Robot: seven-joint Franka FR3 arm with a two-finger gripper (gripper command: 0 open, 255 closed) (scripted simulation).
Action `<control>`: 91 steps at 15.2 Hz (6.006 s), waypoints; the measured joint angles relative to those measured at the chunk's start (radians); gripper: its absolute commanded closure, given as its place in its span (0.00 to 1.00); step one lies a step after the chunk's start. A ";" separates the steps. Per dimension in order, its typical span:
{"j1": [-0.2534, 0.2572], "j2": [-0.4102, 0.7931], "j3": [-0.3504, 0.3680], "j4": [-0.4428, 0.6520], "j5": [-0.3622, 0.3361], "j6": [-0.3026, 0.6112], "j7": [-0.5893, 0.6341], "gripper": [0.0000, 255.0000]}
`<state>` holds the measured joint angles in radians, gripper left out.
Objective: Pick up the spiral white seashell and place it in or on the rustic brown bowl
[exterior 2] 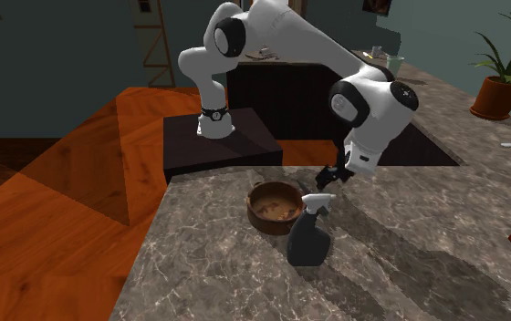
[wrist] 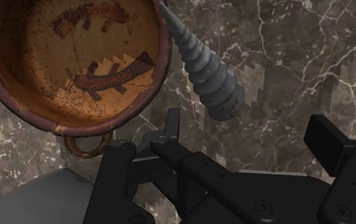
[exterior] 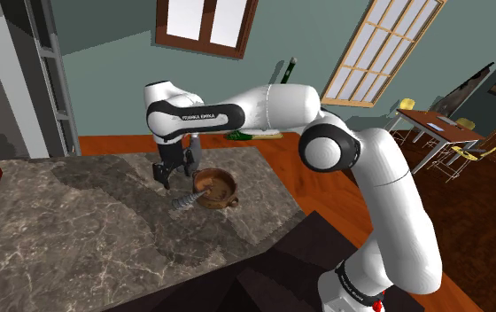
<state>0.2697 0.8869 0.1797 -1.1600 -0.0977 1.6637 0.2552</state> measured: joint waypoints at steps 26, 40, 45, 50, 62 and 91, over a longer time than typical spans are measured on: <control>-0.024 -0.093 0.006 -0.274 -0.032 0.163 -0.037 0.00; 0.003 0.071 0.015 -0.110 -0.121 0.107 -0.243 0.00; 0.002 0.071 0.015 -0.115 -0.122 0.112 -0.242 0.00; 0.002 0.070 0.015 -0.115 -0.122 0.112 -0.242 1.00; -0.001 0.026 0.020 -0.125 -0.116 0.078 -0.245 1.00; -0.093 -0.227 0.016 -0.257 -0.104 -0.035 -0.340 1.00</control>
<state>0.1765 0.6596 0.1954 -1.4167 -0.2020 1.6290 -0.0853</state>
